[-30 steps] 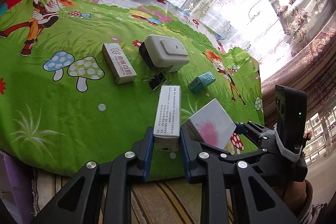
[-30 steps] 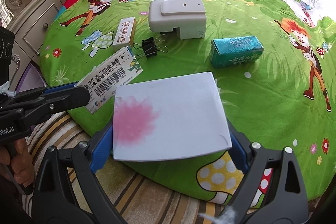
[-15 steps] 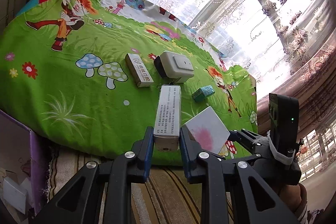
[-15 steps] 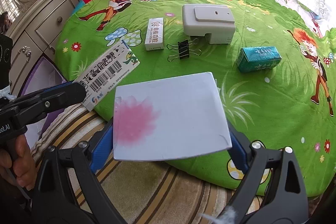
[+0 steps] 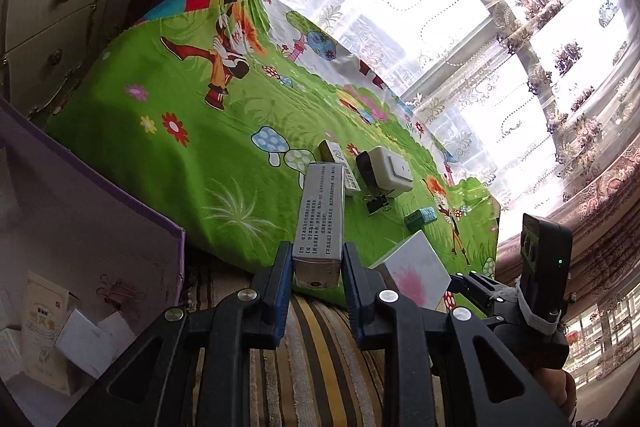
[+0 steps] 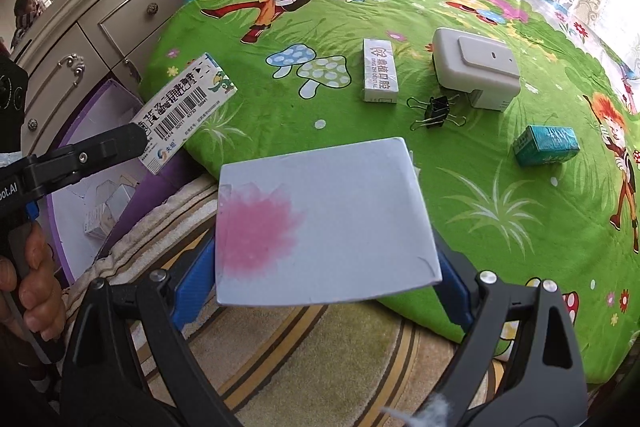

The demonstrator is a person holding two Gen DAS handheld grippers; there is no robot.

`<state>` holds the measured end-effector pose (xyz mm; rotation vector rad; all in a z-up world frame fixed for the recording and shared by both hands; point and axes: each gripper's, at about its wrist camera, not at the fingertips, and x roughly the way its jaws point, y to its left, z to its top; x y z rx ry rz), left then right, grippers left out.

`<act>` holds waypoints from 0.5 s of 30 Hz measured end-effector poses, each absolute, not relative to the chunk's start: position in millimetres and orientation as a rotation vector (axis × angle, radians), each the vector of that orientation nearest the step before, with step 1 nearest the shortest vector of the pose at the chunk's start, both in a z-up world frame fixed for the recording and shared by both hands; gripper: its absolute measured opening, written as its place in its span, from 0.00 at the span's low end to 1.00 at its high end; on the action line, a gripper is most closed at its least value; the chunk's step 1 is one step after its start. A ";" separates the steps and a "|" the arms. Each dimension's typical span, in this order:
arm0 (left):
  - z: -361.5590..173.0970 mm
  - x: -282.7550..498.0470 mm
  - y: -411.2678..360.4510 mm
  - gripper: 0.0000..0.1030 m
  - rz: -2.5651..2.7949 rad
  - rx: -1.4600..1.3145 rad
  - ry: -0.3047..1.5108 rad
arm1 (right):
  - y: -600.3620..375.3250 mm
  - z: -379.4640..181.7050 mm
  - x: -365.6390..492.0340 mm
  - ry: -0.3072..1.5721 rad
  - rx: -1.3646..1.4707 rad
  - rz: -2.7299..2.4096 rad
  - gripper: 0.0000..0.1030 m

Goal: Organize rigid objects
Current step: 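Carry both boxes into the purple storage box and release them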

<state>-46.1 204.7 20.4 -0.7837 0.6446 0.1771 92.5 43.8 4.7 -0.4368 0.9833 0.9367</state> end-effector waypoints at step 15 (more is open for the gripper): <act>5.9 -137.5 285.6 0.24 0.457 -0.937 0.531 | 116.4 18.1 35.3 0.934 -0.558 1.095 0.92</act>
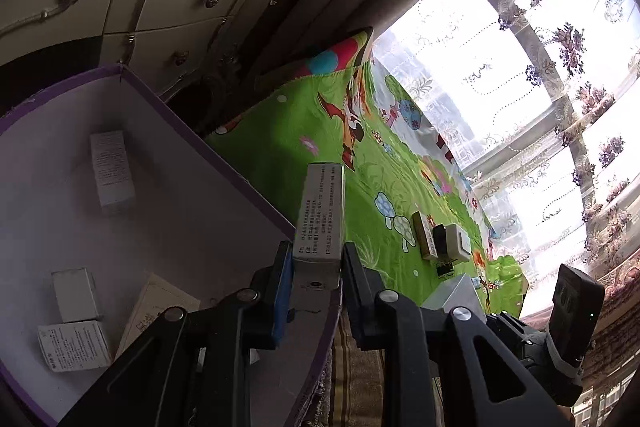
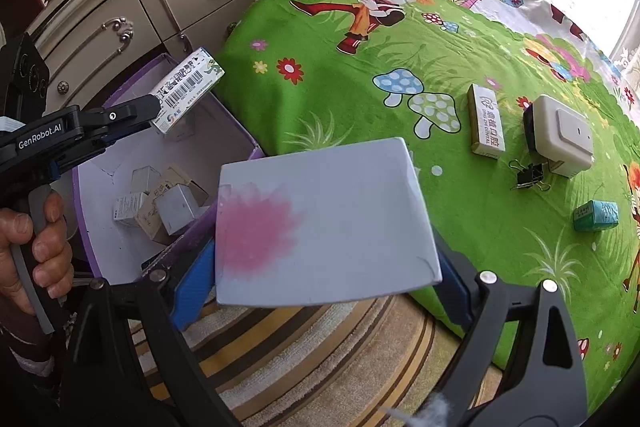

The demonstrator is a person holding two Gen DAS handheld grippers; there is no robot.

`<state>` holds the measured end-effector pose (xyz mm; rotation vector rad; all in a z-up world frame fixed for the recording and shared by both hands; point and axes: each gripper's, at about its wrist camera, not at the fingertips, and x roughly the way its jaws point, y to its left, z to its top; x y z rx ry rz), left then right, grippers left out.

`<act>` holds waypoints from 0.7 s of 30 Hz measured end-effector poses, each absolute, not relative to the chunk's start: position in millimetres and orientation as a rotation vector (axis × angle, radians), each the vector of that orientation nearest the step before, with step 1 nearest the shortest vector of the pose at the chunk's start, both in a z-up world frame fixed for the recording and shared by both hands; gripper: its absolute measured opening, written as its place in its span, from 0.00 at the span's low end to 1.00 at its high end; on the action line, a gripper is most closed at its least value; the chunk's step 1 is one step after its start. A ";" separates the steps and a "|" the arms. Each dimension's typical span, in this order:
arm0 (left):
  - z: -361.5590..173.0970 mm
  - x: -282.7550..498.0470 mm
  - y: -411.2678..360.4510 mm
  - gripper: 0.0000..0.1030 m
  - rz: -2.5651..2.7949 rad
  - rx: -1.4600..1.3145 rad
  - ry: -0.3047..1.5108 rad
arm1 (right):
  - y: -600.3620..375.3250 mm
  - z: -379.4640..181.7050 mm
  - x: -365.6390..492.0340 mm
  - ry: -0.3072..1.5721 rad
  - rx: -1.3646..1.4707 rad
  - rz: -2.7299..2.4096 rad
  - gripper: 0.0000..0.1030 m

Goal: Organize rigid objects
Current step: 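Carry both boxes into the purple storage box and release them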

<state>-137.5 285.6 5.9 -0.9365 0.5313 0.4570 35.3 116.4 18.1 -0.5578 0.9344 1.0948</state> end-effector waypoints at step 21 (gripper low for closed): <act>-21.2 -235.1 338.8 0.55 0.873 -1.127 0.445 | 201.3 17.2 -60.2 0.908 -0.700 1.408 0.95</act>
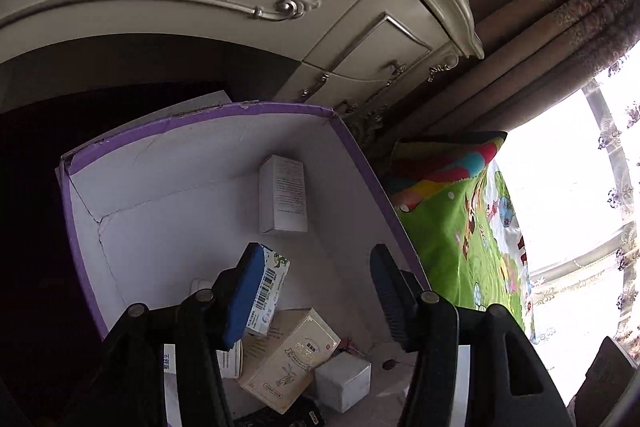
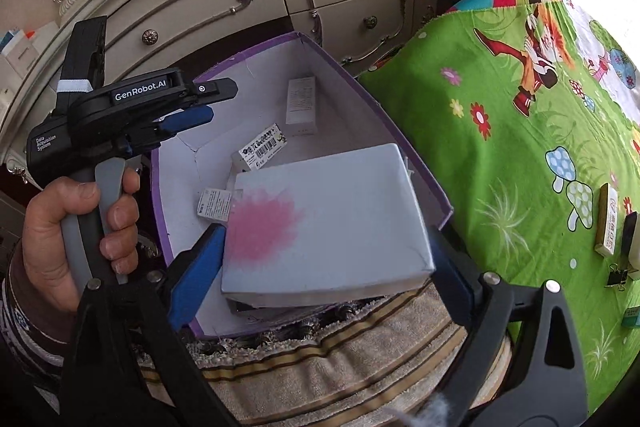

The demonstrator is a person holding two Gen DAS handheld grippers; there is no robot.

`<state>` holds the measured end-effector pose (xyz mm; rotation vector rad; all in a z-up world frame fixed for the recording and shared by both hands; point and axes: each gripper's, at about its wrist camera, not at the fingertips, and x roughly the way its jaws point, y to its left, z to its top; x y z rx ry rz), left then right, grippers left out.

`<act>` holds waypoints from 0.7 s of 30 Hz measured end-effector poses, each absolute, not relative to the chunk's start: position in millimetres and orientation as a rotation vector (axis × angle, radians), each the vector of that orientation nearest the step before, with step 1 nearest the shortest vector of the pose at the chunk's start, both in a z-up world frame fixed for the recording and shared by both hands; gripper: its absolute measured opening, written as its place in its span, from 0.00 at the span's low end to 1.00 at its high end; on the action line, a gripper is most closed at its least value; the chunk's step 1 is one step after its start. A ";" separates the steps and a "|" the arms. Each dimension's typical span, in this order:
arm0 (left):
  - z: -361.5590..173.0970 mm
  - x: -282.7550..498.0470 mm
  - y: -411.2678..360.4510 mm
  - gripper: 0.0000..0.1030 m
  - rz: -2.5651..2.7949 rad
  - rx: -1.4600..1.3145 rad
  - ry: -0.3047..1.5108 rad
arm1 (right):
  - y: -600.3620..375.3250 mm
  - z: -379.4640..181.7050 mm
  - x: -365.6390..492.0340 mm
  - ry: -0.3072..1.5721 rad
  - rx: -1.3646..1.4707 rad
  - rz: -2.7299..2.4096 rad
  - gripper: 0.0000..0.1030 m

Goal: Organize rigid objects
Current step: 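Carry both boxes into the purple storage box and release them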

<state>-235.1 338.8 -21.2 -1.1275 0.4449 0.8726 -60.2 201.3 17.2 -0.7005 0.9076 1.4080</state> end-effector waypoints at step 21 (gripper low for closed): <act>-10.3 -203.3 320.8 0.59 0.849 -1.083 0.495 | 165.8 17.7 2.9 0.932 -0.593 1.280 0.97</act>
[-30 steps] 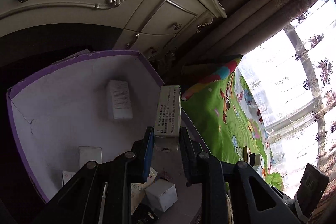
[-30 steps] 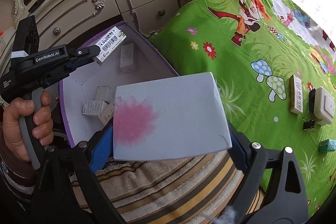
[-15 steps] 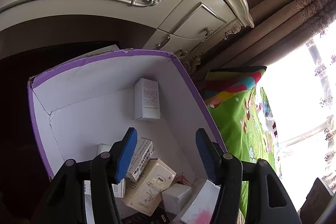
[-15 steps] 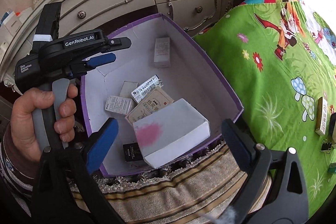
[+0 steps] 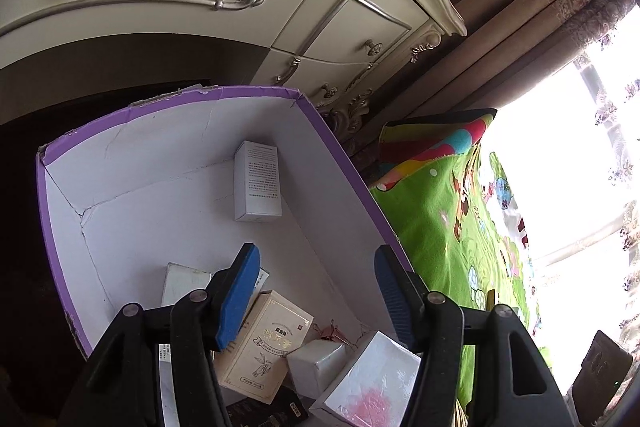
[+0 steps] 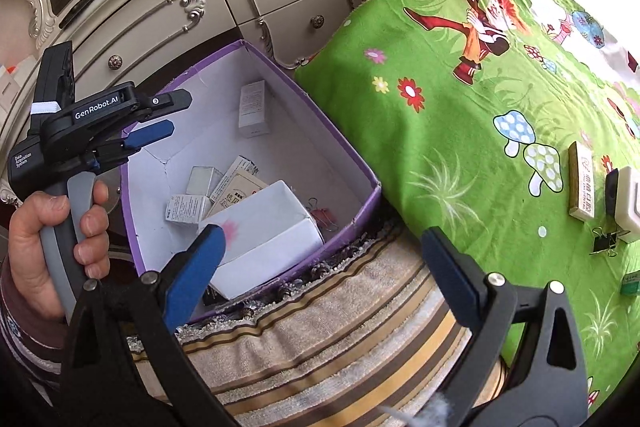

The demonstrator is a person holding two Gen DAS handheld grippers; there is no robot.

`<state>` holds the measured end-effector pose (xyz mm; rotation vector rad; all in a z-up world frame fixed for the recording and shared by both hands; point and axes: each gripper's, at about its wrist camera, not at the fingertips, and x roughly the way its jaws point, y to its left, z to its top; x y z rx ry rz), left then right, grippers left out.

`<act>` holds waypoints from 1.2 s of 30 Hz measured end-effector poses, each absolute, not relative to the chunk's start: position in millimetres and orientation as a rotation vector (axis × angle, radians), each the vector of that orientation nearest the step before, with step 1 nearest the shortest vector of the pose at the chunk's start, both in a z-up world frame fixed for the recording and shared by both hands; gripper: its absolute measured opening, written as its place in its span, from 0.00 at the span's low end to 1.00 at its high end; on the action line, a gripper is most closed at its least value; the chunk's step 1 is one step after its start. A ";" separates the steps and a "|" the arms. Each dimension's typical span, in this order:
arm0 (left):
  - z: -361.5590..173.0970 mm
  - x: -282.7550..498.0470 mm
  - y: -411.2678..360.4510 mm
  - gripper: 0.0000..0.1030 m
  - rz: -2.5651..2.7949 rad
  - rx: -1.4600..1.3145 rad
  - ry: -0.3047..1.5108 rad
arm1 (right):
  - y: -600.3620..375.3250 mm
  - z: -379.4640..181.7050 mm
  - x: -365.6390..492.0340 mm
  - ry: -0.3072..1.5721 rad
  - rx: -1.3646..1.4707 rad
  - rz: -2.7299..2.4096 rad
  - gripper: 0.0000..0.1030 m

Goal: Organize rigid objects
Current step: 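Carry both boxes into the purple storage box and release them, then move both open tools back to the remaining items on the bed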

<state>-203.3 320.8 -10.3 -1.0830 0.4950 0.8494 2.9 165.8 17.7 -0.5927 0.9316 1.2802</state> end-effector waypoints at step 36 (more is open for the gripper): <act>33.9 9.1 225.3 0.67 0.618 -0.775 0.703 | 1.7 32.2 249.4 0.765 -0.376 0.788 0.97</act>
